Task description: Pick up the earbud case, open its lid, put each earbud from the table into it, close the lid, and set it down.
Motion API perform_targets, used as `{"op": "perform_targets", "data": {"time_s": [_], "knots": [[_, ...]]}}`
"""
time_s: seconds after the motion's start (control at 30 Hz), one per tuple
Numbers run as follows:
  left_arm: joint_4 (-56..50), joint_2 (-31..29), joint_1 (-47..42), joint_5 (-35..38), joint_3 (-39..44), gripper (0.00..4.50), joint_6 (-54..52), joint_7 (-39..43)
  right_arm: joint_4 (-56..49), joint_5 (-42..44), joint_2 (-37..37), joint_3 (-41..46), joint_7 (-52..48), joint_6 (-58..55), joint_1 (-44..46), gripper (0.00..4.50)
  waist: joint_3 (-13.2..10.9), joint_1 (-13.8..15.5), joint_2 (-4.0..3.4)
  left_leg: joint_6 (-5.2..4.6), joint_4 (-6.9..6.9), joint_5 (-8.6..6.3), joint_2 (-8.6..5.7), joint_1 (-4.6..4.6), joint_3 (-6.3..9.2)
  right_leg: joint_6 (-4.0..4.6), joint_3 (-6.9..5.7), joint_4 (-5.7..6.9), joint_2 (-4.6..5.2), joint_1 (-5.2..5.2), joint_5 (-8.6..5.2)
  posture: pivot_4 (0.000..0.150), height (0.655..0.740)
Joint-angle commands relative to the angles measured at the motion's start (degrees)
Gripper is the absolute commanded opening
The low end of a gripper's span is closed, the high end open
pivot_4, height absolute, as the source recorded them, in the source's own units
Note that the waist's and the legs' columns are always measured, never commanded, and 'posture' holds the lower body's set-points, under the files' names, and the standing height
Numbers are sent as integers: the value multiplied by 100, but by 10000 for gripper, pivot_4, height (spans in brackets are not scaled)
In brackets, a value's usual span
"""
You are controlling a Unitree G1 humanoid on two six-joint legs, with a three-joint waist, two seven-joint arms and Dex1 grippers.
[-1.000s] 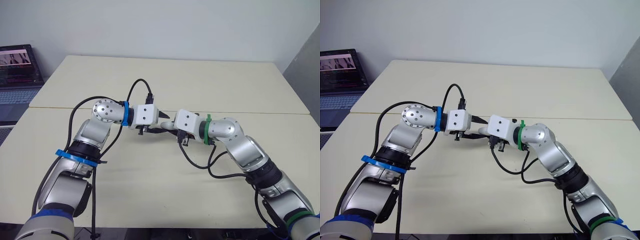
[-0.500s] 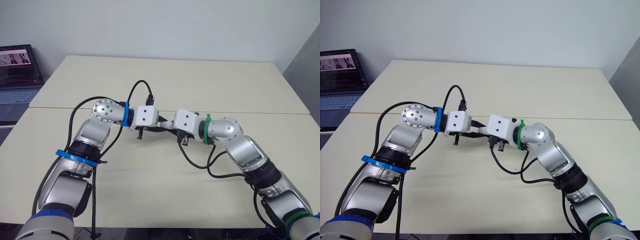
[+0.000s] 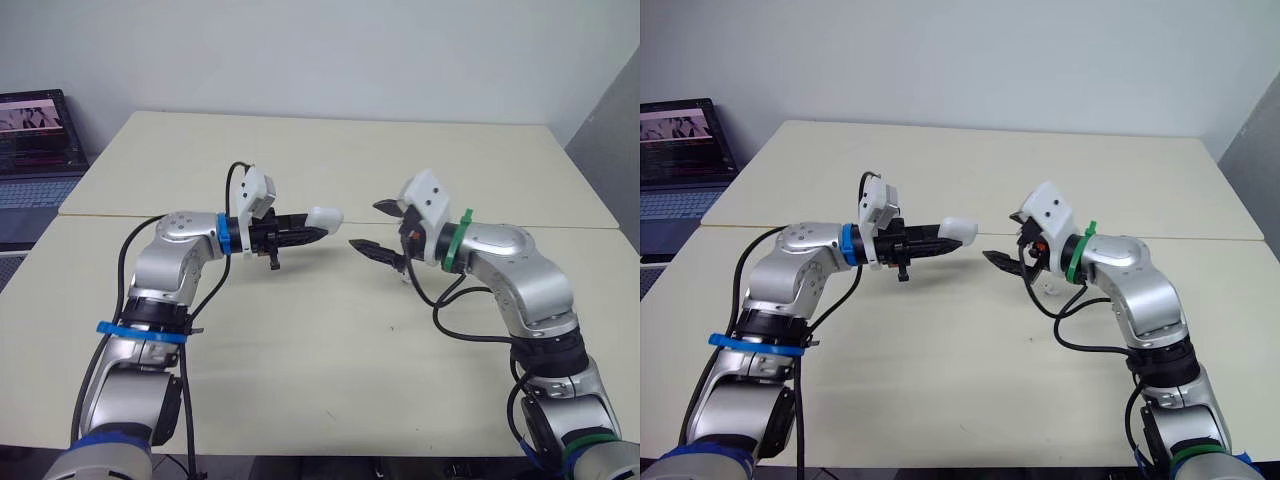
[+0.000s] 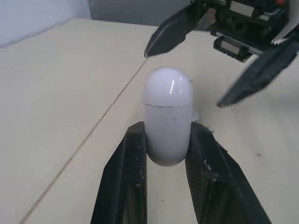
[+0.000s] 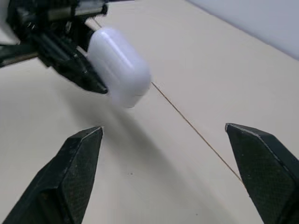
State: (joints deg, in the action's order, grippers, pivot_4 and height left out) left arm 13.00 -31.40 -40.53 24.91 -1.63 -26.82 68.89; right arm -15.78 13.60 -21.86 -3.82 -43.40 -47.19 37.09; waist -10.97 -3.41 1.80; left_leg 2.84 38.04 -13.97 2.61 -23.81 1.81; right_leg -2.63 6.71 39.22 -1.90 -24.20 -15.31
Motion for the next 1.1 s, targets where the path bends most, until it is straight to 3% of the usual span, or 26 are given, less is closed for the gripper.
{"op": "perform_targets", "data": {"time_s": [0.03,0.37,1.1], "knots": [[-676,-17,127,446,241,7307,-630,-221,-357,556,178,417,229,-453,61,44621,0,1,0,1,1,0,0,0,0,0,0,2,0,0,0,1500,7400],[-1147,12,228,779,273,7307,-1168,-468,-402,1137,316,343,578,-847,200,44621,0,5,0,2,5,2,-3,7,0,0,1,18,0,0,0,1500,7400],[-1244,-19,319,711,117,7307,-1020,-369,33,1828,346,719,1153,-987,488,44621,0,5,0,1,0,2,-2,5,-2,1,2,10,0,-1,-1,1500,7400]]}}
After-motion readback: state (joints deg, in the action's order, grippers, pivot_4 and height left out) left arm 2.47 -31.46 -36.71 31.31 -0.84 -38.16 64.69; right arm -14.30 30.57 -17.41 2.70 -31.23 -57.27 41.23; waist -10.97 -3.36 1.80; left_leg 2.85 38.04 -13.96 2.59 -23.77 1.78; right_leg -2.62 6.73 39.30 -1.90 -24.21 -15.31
